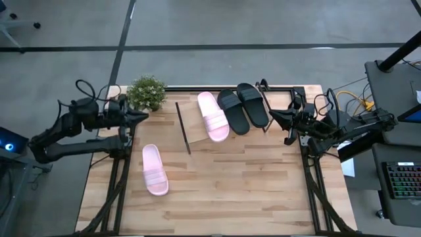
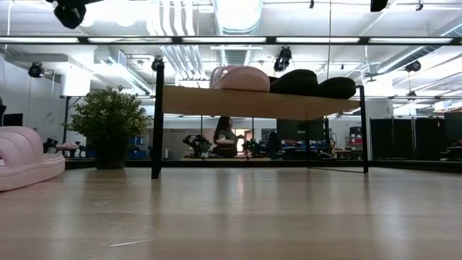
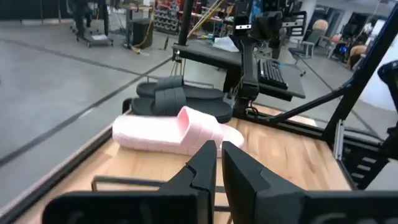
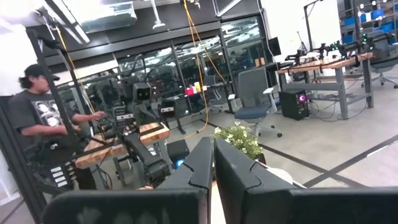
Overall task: Pick and place slides into the shelf
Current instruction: Put the pink slipper on the shelf
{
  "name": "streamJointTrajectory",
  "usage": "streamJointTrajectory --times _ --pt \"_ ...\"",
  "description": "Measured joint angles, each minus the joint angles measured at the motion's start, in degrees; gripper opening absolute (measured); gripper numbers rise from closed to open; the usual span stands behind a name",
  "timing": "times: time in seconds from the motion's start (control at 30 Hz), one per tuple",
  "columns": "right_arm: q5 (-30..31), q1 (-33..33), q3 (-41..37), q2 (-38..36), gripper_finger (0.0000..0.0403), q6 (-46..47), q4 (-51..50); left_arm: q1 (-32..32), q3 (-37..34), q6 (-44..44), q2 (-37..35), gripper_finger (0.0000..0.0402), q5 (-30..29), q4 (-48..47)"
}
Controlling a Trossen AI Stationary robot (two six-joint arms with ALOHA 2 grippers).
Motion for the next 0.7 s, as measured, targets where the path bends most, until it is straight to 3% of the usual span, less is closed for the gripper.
streamJointTrajectory --times 0.27,0.53,0.7 --pt "0.44 -0.01 0.0 0.13 0.0009 2.06 -0.02 -0.09 3.06 9.19 9.85 0.0011 0.09 -0.51" --pt "0.44 -0.01 0.0 0.15 0.0009 4.0 -0.15 -2.31 9.5 15.67 13.93 0.0011 -13.38 -11.35" --pt "0.46 -0.01 0.0 0.15 0.0009 3.98 -0.35 -4.09 17.52 16.4 14.74 0.0011 -15.91 -19.06"
